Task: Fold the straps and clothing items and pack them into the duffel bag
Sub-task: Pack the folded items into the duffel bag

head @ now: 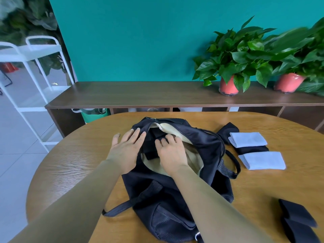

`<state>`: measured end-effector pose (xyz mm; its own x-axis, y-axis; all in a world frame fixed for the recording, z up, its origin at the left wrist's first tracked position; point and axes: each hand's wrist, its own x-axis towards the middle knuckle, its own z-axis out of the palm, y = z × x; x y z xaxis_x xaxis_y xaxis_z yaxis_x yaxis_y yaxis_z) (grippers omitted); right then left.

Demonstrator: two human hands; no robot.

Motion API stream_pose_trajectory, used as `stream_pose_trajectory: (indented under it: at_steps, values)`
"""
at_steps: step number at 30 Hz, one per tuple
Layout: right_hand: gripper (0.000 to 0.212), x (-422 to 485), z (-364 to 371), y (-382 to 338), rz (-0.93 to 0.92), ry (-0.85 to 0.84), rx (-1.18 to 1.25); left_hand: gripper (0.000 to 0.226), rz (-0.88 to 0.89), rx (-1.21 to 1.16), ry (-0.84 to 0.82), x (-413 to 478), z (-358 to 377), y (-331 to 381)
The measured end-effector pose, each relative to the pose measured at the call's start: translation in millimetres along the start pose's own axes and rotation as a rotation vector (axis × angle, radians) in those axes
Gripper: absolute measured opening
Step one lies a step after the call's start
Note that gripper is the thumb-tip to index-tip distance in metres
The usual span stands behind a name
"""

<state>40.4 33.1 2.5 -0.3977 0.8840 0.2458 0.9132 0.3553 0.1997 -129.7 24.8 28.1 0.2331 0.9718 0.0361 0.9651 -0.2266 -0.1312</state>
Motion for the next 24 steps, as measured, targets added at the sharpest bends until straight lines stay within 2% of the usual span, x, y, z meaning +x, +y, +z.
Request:
stream_pose_trajectory:
  at_steps: [4, 9, 19, 24]
  values:
    - [0.070, -2.7, 0.0, -10.5, -0.085, -0.078, 0.043, 0.085, -0.022, 0.004, -0.029, -3.4, 1.1, -1.7]
    - [0.064, -0.3, 2.4, -13.3, -0.174, -0.169, 0.025, 0.085, -0.026, -0.001, -0.050, -5.4, 5.0, -3.2]
    - [0.069, 0.5, 8.0, -6.8, -0.066, -0.351, 0.124, 0.084, -0.014, 0.022, -0.066, -0.7, 3.0, -1.8]
    - [0.070, -2.4, -5.7, -3.0, -0.051, -0.288, 0.158, 0.083, -0.027, 0.032, -0.050, -7.0, -5.0, -2.7]
